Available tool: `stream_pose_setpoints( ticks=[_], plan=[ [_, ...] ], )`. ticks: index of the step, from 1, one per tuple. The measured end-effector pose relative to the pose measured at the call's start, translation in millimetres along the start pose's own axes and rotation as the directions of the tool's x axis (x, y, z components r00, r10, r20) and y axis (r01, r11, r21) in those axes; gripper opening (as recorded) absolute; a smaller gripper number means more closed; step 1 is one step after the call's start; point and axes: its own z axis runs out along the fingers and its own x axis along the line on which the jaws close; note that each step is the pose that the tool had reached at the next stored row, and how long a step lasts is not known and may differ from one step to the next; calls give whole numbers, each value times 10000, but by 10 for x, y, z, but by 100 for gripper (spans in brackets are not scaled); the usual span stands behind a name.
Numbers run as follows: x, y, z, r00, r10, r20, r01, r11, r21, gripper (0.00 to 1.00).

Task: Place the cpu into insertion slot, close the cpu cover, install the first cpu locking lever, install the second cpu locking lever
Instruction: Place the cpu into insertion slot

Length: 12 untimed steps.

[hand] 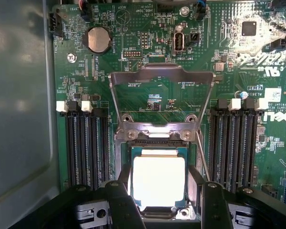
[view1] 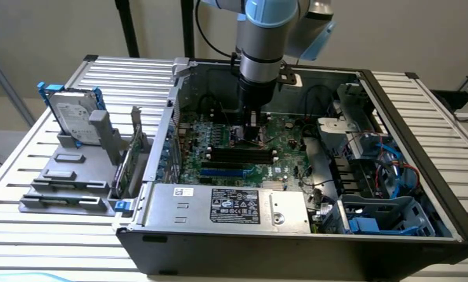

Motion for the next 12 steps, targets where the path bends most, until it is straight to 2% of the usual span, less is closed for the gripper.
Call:
stream_pose_setpoints(
  ticks=[5, 12],
  plan=[
    [11, 1, 16, 10000, 0, 86, 0, 10000, -2, 55],
    [11, 0, 29, 9999, 3, 134, -3, 10000, -3, 55]
  ],
)
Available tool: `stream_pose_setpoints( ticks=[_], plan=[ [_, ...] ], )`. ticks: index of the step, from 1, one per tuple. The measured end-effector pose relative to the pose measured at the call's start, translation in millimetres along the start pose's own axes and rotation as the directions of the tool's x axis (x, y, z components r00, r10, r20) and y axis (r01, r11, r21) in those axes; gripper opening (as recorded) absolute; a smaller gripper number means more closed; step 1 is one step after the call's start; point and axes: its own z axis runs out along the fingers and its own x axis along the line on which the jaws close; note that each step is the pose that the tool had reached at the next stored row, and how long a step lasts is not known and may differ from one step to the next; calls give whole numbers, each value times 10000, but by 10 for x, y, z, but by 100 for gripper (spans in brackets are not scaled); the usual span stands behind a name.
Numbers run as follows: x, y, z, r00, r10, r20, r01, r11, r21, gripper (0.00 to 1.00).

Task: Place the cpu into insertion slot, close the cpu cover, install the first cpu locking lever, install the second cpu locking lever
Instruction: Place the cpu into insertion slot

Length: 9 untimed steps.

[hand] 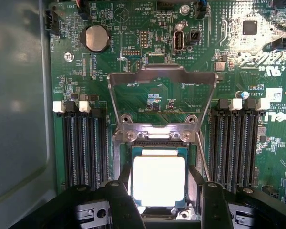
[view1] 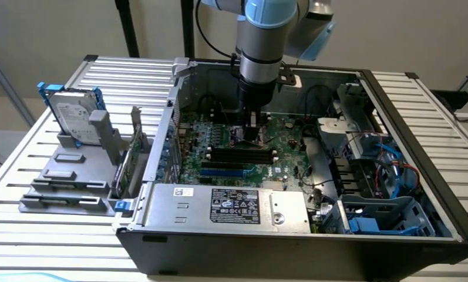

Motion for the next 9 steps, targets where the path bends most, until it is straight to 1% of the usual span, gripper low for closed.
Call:
stream_pose_setpoints(
  ticks=[3, 9],
  plan=[
    [0, 0, 6, 10000, 0, 15, 0, 10000, -1, 55],
    [5, -1, 11, 10000, 0, 18, 0, 10000, -2, 55]
  ],
)
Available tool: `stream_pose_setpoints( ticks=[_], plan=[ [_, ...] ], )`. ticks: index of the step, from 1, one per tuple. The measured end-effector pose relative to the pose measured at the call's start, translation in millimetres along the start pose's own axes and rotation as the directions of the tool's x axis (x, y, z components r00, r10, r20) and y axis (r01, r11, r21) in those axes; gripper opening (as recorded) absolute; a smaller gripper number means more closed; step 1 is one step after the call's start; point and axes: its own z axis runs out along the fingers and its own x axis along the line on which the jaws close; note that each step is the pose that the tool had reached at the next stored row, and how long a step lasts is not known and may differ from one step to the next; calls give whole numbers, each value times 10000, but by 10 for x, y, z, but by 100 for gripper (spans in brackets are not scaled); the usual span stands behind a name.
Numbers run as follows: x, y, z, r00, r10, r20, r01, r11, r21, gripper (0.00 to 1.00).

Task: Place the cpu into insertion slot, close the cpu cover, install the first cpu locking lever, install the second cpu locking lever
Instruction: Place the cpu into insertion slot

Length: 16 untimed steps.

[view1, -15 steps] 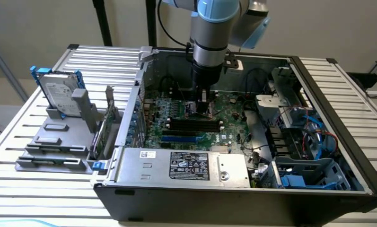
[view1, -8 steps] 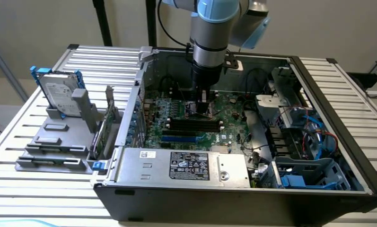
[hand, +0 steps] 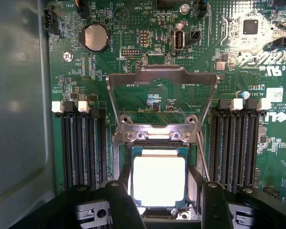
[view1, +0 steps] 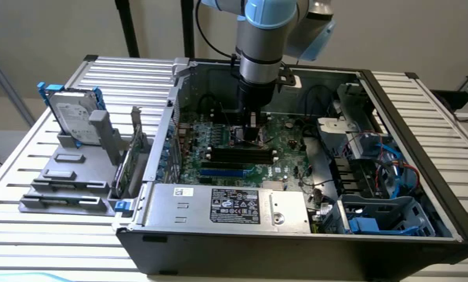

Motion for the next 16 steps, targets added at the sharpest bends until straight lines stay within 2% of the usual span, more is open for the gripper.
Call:
stream_pose_setpoints(
  ticks=[16],
  plan=[
    [13, -1, 11, 10000, -1, 1, 1, 10000, 2, 55]
  ],
)
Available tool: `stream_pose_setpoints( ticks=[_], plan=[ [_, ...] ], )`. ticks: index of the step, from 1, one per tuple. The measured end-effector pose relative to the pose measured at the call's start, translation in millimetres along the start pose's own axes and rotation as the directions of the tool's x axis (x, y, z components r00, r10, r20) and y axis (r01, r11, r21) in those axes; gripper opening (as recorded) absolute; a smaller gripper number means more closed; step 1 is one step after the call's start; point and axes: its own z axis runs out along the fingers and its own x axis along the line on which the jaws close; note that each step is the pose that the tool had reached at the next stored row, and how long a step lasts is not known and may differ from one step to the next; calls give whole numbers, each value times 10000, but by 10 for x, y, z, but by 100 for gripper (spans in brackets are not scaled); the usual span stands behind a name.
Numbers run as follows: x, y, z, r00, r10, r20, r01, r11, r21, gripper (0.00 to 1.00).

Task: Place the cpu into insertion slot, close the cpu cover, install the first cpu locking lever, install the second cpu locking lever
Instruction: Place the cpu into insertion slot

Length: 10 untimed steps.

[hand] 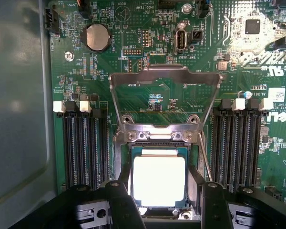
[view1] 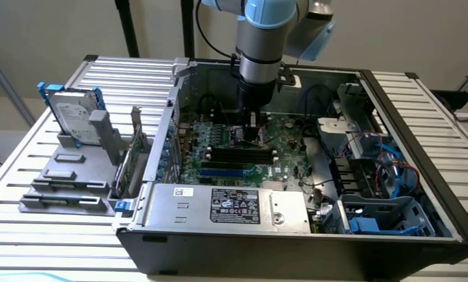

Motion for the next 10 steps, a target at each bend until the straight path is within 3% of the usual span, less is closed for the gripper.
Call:
stream_pose_setpoints(
  ticks=[8, 10],
  plan=[
    [2, 1, 4, 10000, -10, -13, 10, 10000, -4, 55],
    [1, 1, 4, 10000, -10, -9, 10, 10000, -4, 62]
  ],
)
